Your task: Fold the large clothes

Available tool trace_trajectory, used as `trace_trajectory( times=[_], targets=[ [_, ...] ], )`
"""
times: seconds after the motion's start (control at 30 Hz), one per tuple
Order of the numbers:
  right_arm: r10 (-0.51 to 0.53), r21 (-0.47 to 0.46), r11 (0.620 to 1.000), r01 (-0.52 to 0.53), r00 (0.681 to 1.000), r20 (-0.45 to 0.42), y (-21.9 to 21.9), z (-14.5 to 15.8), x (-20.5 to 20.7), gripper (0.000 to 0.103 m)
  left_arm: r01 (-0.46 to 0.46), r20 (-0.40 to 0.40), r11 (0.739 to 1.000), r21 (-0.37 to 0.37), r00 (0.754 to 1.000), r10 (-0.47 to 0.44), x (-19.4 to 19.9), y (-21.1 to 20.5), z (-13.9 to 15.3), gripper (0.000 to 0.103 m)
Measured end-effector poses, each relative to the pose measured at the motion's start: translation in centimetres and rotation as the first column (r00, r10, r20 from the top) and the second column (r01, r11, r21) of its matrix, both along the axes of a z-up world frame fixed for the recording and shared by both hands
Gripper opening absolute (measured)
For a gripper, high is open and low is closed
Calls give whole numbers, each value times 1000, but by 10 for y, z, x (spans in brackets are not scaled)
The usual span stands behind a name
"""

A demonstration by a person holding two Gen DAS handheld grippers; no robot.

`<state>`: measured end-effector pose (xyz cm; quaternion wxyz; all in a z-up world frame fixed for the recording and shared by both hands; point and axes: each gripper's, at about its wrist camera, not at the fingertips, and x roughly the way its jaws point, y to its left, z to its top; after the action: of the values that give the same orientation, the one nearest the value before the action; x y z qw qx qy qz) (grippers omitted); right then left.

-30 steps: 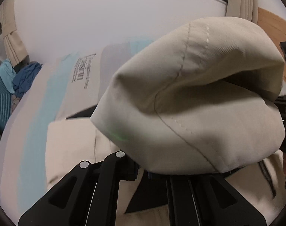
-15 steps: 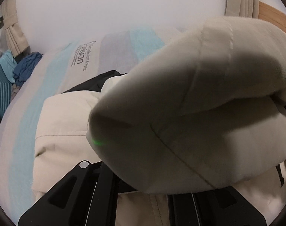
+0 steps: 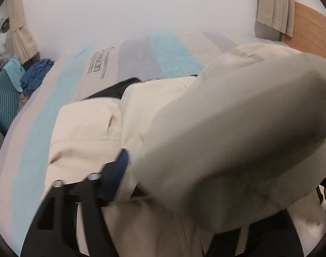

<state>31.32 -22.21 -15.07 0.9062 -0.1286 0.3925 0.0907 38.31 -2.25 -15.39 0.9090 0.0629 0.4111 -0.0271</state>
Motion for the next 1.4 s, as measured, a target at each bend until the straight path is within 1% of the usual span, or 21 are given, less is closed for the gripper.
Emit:
trace_trajectory(
  times=[0.03, 0.07, 0.1, 0.13, 0.23, 0.27, 0.33, 0.37, 0.43, 0.47, 0.5, 0.53, 0.67, 0.83, 0.93, 1.0, 1.1, 1.2, 1.27, 1.33, 1.4],
  targets=[
    [5, -6, 1000, -5, 1000, -1, 2, 1, -6, 60, -4, -11, 1000, 2, 1000, 4, -4, 2, -1, 71],
    [10, -11, 1000, -10, 1000, -3, 1, -1, -10, 65, -7, -18, 1000, 1, 1000, 7, -6, 4, -2, 74],
    [8, -14, 1000, -8, 1000, -2, 0, -1, -13, 71, -8, -27, 1000, -5, 1000, 8, -10, 6, -2, 82],
    [3, -10, 1000, -3, 1000, -3, -2, -1, -17, 73, -7, -33, 1000, -7, 999, 7, -12, 7, -2, 88],
    [-1, -6, 1000, 1, 1000, -18, -8, -4, -27, 80, -13, -57, 1000, -23, 998, 12, -27, 17, 0, 97],
    [-1, -4, 1000, 1, 1000, -18, -10, -3, -30, 82, -12, -69, 999, -30, 998, 10, -34, 17, 0, 97],
    [-11, -6, 1000, 11, 1000, -23, -15, -3, -40, 85, 2, -92, 1000, -17, 996, -3, -45, 21, 1, 97],
    [-16, 2, 1000, 16, 999, -29, -18, -3, -44, 89, 8, -99, 1000, -17, 995, -10, -51, 21, 2, 97],
    [-40, 17, 999, 40, 998, -45, -23, 0, -53, 92, 19, -117, 1000, -10, 993, -20, -64, 24, 5, 97],
    [-50, 15, 999, 50, 998, -49, -27, -1, -57, 94, 23, -122, 1000, -8, 992, -24, -73, 16, 11, 97],
    [-59, 13, 998, 60, 997, -53, -30, 0, -65, 95, 24, -126, 1000, -6, 992, -25, -78, 20, 12, 97],
    [-64, 13, 998, 65, 996, -57, -32, 4, -74, 95, 17, -137, 1000, -1, 990, -17, -86, 24, 14, 97],
    [-75, -5, 997, 75, 995, -68, -43, 8, -108, 95, -30, -181, 999, -22, 983, 26, -118, 32, 19, 97],
    [-84, -25, 996, 81, 991, -105, -67, 8, -153, 95, -82, -218, 997, 10, 972, 82, -163, 52, 19, 97],
    [-76, -26, 997, 73, 987, -144, -85, 4, -176, 95, -127, -254, 991, 42, 958, 134, -202, 65, 16, 97],
    [-67, -37, 997, 62, 985, -157, -95, 1, -188, 95, -179, -275, 983, 42, 944, 184, -232, 75, 16, 97],
    [-67, -50, 997, 59, 978, -195, -113, -5, -209, 95, -220, -297, 974, 51, 928, 225, -262, 85, 14, 97],
    [-77, -56, 996, 67, 971, -225, -128, -7, -230, 95, -251, -338, 967, 49, 907, 253, -284, 94, 7, 97],
    [-83, -53, 996, 72, 965, -249, -136, -10, -242, 95, -249, -347, 967, 52, 904, 252, -294, 97, 3, 97],
    [-105, -58, 994, 92, 954, -280, -145, -15, -254, 95, -254, -362, 966, 37, 898, 250, -300, 103, 0, 97],
    [-121, -36, 993, 115, 941, -315, -154, -19, -261, 94, -258, -371, 966, 29, 894, 250, -303, 107, -4, 97]
  ],
)
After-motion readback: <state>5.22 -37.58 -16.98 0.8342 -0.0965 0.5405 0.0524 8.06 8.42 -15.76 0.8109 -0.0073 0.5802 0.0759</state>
